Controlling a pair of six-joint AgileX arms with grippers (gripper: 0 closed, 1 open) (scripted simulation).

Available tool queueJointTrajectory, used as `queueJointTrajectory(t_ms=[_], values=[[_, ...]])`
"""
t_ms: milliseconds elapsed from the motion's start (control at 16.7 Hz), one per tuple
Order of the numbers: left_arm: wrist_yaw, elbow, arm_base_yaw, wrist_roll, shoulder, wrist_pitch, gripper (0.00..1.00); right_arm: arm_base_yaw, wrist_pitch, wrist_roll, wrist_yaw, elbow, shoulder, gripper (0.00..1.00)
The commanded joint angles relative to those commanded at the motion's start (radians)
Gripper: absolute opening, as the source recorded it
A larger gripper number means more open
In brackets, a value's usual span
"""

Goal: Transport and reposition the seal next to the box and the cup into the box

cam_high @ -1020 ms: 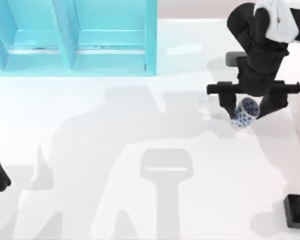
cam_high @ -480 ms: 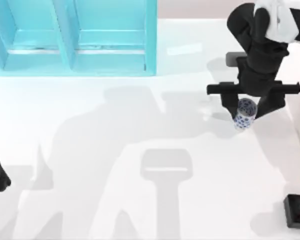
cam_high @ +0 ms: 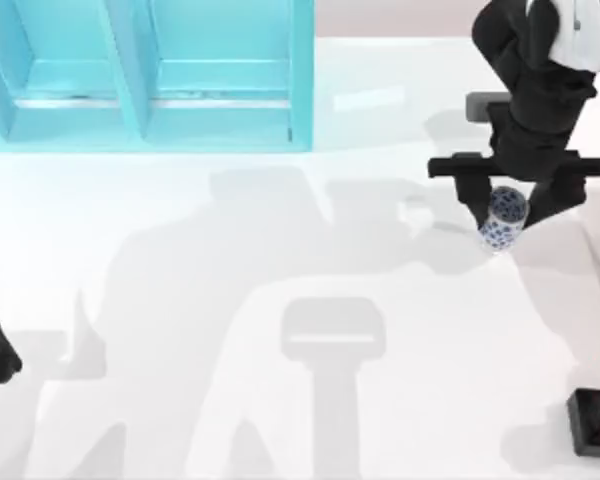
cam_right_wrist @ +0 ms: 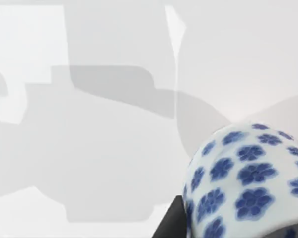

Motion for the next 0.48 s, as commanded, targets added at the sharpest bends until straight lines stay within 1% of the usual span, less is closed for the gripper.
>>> queueJointTrajectory(t_ms=[300, 480], values=[[0.0, 0.0, 0.0, 0.0, 0.0, 0.0, 1.0, -0.137, -0.199, -0.141, 0.0, 0.101, -0.083, 0.0], [0.0, 0.0, 0.0, 0.0, 0.0, 0.0, 1.0, -0.194, -0.268, -0.2, 0.0, 0.139, -0.124, 0.0]])
